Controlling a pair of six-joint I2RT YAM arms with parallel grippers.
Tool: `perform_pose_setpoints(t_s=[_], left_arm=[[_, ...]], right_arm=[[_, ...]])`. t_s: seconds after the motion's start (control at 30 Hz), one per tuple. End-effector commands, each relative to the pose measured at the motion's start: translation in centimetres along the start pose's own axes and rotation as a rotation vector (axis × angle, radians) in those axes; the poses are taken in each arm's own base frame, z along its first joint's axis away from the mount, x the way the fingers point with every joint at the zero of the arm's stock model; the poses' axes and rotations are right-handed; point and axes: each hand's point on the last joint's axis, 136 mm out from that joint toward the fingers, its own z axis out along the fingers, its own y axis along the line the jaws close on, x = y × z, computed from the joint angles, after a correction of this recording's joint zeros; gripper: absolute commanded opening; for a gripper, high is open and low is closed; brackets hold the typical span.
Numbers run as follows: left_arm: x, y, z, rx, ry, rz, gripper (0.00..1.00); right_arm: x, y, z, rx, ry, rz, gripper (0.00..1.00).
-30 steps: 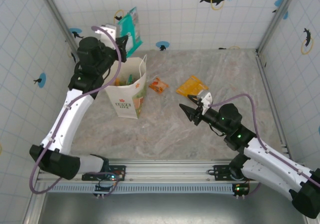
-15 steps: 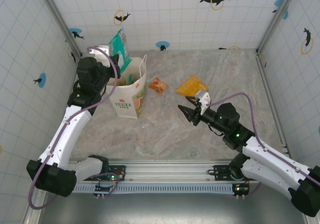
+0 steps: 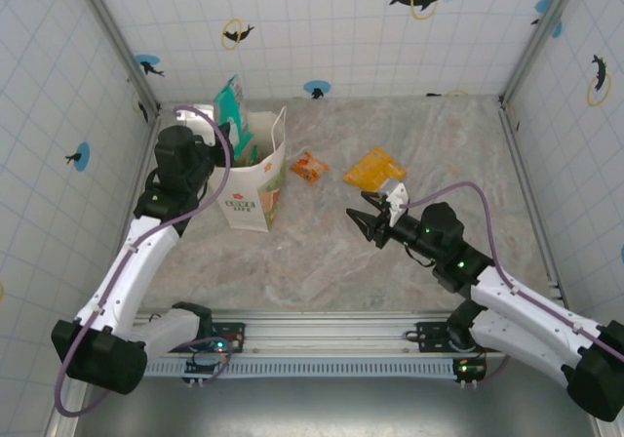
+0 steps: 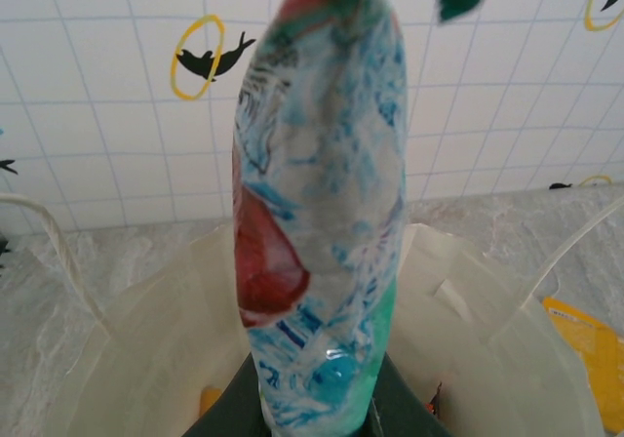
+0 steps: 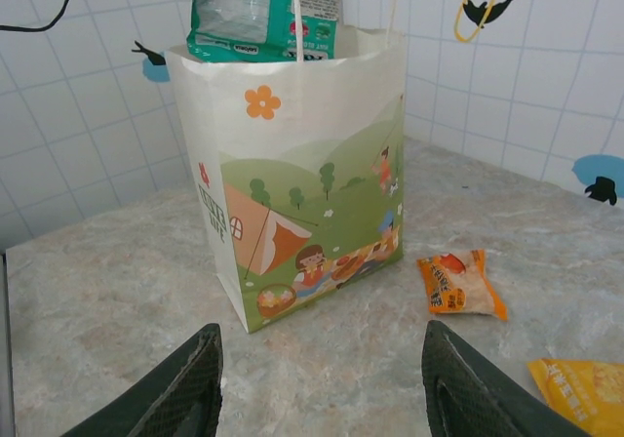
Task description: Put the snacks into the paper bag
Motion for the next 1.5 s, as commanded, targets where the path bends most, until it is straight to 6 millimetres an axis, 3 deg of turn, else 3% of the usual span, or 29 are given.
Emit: perform_pose_setpoints(t_s=[0.0,0.2,0.37,0.5,0.63,0.83,1.07,1.23,1.47], left_arm=[[-1.0,0.4,-0.2,-0.018,-0.046,0.005,0.17],[-1.0,0.6,-0.1,-0.027,-0.041,0.004,0.23],[-1.3,0.8,-0.2,-0.039,-0.038,0.002,0.39],[-2.8,0.6,-0.8,-0.033,-0.063,-0.007,0.54],[-4.7,-0.3,-1.5,0.015,-0.093,-0.012,0.59],[-7.6,-3.0,-2.4,0.171,-0.129,-0.024,0.64],[-9.9,-7.3,-3.1,0.421,-0.140,-0.034,0.64],[-9.6,-9.6,-3.1,0.541,-0.123,0.020,0.65],[-7.3,-12.4,-2.2,0.619,-0.045,0.144,0.67]], right_arm=[[-0.5,-0.5,-0.3,0.026,-0.042,0.015,0.56],[0.6,-0.8,-0.5,0.046,-0.007,0.033,0.56],[1.2,-1.3,-0.5,0.070,0.011,0.049,0.56],[1.3,-1.9,-0.4,0.088,0.022,0.089,0.56],[1.5,-3.0,-0.2,0.118,0.047,0.166,0.57],[2.8,-6.2,0.0,0.232,0.125,0.352,0.57],[5.3,-11.7,-1.2,0.414,0.183,0.675,0.56],[8.0,-14.7,-1.9,0.508,0.203,0.969,0.54],[10.2,-15.9,-0.2,0.451,0.149,1.223,0.52]])
